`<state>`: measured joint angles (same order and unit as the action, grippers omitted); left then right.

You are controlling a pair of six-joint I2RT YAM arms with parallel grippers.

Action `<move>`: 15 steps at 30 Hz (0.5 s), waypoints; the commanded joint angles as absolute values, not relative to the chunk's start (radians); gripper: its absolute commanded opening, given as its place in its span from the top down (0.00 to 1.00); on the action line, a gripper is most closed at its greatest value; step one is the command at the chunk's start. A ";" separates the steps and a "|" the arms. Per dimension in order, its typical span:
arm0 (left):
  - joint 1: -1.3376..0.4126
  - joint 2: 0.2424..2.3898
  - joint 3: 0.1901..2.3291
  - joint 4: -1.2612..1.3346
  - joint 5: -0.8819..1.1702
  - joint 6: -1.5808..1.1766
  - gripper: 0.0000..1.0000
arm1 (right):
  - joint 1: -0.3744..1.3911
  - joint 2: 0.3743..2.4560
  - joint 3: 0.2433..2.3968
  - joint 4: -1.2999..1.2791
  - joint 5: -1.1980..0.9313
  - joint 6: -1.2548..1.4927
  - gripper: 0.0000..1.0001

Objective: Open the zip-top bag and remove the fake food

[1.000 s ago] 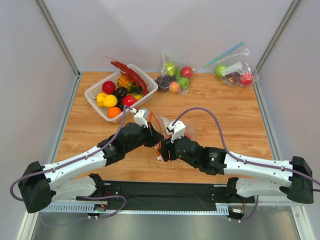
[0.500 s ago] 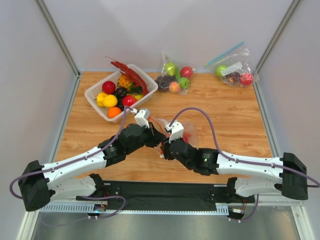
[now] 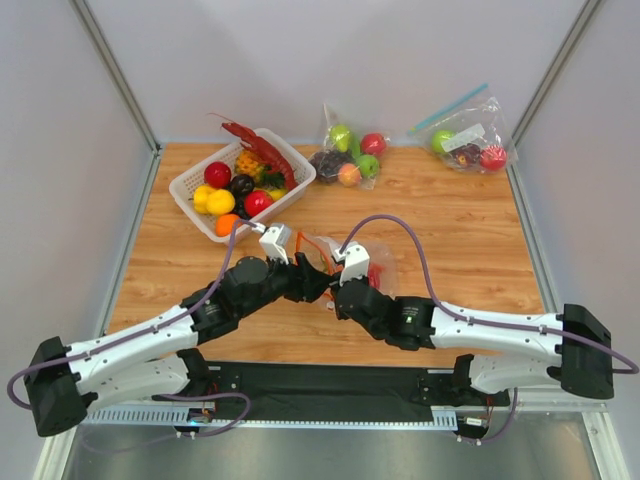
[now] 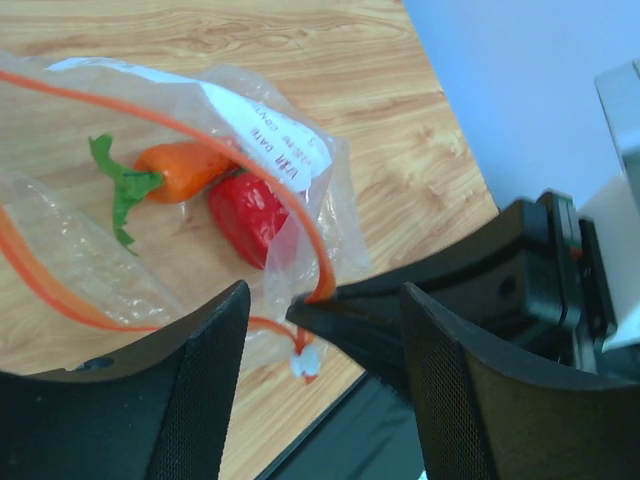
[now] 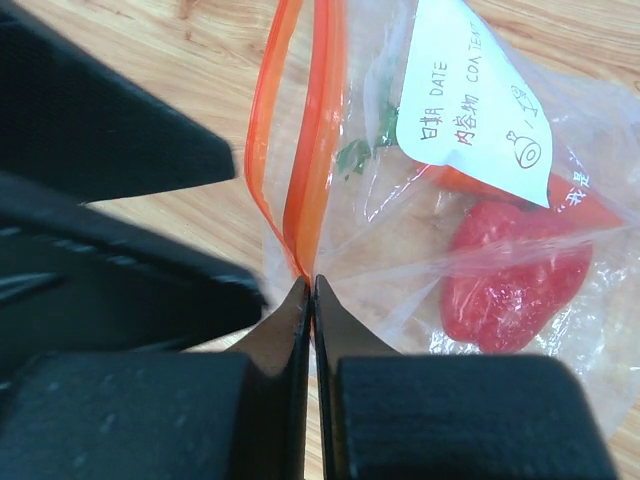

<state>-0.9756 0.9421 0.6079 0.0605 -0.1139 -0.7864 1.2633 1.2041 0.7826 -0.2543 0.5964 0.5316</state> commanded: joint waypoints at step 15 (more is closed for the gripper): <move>-0.980 1.008 0.672 0.005 -0.311 -0.473 0.56 | 1.266 1.102 0.724 -0.215 0.575 0.589 1.00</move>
